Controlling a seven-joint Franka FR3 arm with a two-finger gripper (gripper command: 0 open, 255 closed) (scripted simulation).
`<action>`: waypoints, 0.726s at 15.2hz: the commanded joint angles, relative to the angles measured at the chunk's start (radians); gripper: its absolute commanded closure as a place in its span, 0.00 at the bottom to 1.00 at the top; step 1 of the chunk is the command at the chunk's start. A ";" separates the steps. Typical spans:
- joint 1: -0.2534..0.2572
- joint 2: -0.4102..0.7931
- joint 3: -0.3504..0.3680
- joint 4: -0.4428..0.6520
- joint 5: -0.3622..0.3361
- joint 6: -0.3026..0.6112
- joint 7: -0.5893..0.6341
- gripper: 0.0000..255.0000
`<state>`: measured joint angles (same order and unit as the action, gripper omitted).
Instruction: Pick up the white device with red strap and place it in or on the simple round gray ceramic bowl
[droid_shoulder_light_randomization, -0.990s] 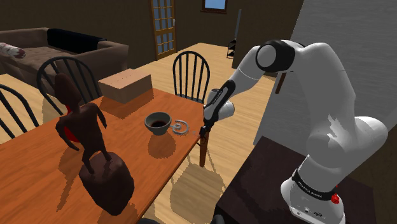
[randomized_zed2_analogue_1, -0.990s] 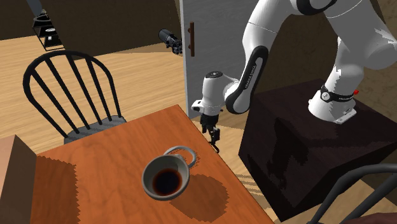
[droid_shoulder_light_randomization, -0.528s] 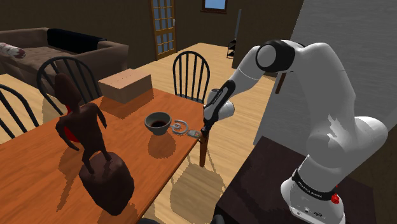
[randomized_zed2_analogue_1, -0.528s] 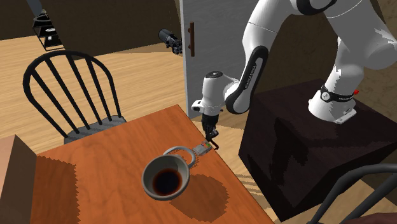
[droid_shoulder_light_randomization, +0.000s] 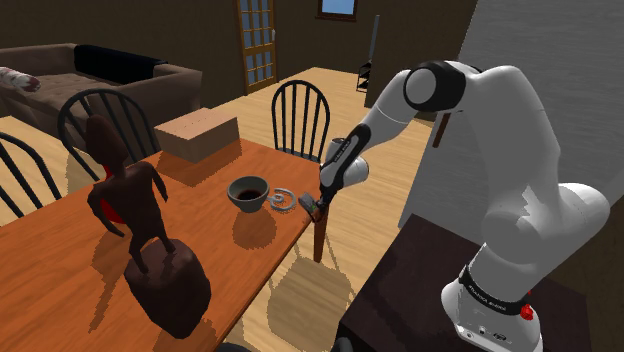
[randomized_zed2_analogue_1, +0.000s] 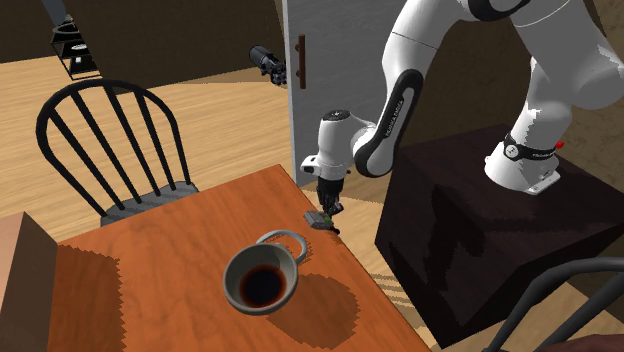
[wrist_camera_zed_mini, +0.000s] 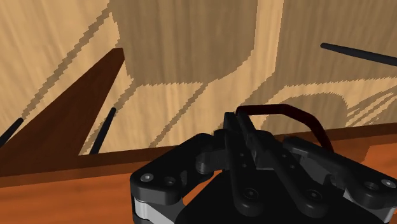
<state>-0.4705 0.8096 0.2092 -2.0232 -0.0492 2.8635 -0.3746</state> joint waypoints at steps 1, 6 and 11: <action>-0.004 -0.025 0.005 -0.014 0.002 -0.011 0.001 1.00; -0.016 -0.093 0.019 -0.045 0.010 -0.048 0.001 1.00; -0.029 -0.159 0.035 -0.071 0.020 -0.088 0.001 1.00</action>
<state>-0.4983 0.6660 0.2404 -2.0888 -0.0313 2.7853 -0.3753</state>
